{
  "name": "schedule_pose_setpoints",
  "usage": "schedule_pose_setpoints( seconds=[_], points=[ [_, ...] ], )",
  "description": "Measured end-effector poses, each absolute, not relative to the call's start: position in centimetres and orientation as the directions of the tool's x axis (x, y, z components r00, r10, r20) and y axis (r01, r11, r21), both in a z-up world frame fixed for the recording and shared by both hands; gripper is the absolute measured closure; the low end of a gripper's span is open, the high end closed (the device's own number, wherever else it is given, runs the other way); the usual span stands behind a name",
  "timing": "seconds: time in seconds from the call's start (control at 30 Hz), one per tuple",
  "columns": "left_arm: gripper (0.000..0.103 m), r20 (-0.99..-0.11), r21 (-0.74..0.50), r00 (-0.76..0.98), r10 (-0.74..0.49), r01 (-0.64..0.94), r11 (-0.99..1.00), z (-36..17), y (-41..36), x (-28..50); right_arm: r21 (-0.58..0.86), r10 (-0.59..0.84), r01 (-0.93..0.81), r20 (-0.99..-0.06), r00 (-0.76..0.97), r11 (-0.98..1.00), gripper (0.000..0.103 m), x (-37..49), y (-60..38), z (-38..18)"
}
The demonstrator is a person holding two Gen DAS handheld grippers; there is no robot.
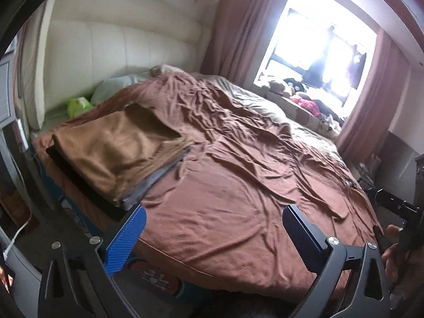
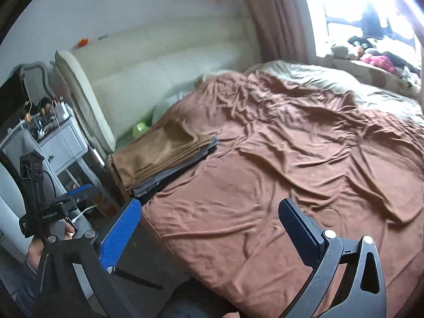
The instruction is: Fold small clothes
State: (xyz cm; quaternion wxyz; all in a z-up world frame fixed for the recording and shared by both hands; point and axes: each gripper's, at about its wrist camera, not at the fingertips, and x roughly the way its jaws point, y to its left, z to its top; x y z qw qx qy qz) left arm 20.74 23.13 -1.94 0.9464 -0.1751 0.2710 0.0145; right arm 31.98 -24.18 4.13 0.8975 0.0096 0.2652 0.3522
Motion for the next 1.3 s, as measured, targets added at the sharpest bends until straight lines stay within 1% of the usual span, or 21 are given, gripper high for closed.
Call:
schedule_pose_setpoints(
  seconds=[0.1, 0.3, 0.37, 0.47, 0.63, 0.77, 0.9, 1.07, 1.13, 1.3],
  points=[
    [0.000, -0.505, -0.295, 0.861, -0.061, -0.106, 0.949, -0.8, 21.1, 19.9, 0.193, 0.617, -0.602, -0.435, 0.656, 0.775, 0.000, 29.4, -27.0, 4.3],
    [0.000, -0.490, -0.235, 0.870, -0.055, -0.071, 0.969, 0.9, 17.2, 18.1, 0.190, 0.590, -0.567, -0.400, 0.701, 0.802, 0.000, 25.5, -30.6, 3.7],
    [0.000, -0.482, -0.214, 0.875, -0.051, -0.061, 0.975, 1.4, 15.9, 17.3, 0.176, 0.563, -0.542, -0.400, 0.724, 0.822, 0.000, 24.5, -31.7, 3.6],
    [0.000, -0.471, -0.185, 0.881, -0.045, -0.049, 0.981, 1.9, 14.1, 15.9, 0.199, 0.554, -0.520, -0.391, 0.735, 0.831, 0.000, 22.9, -33.6, 3.3],
    [0.000, -0.457, -0.151, 0.888, -0.052, -0.020, 0.988, 2.3, 11.6, 13.9, 0.174, 0.513, -0.484, -0.365, 0.777, 0.858, 0.000, 19.6, -35.9, 3.5],
    [0.000, -0.447, -0.105, 0.895, -0.014, -0.037, 0.994, 2.9, 10.0, 12.0, 0.164, 0.483, -0.455, -0.361, 0.798, 0.875, 0.000, 17.4, -37.1, 3.3],
    [0.000, -0.426, -0.095, 0.904, 0.001, -0.046, 0.994, 3.4, 9.0, 10.2, 0.149, 0.473, -0.450, -0.354, 0.807, 0.880, 0.000, 15.4, -38.4, 3.2],
    [0.000, -0.413, -0.087, 0.911, -0.011, -0.027, 0.996, 3.5, 7.5, 8.5, 0.147, 0.457, -0.433, -0.341, 0.822, 0.889, 0.000, 13.3, -39.8, 2.8],
    [0.000, -0.403, -0.083, 0.915, 0.009, -0.046, 0.996, 3.4, 6.9, 7.7, 0.126, 0.436, -0.419, -0.340, 0.833, 0.899, 0.000, 12.5, -40.2, 2.5],
    [0.000, -0.395, -0.071, 0.919, 0.015, -0.047, 0.996, 2.6, 5.3, 6.2, 0.084, 0.398, -0.394, -0.339, 0.853, 0.915, 0.000, 11.3, -40.3, 1.4]
  ],
)
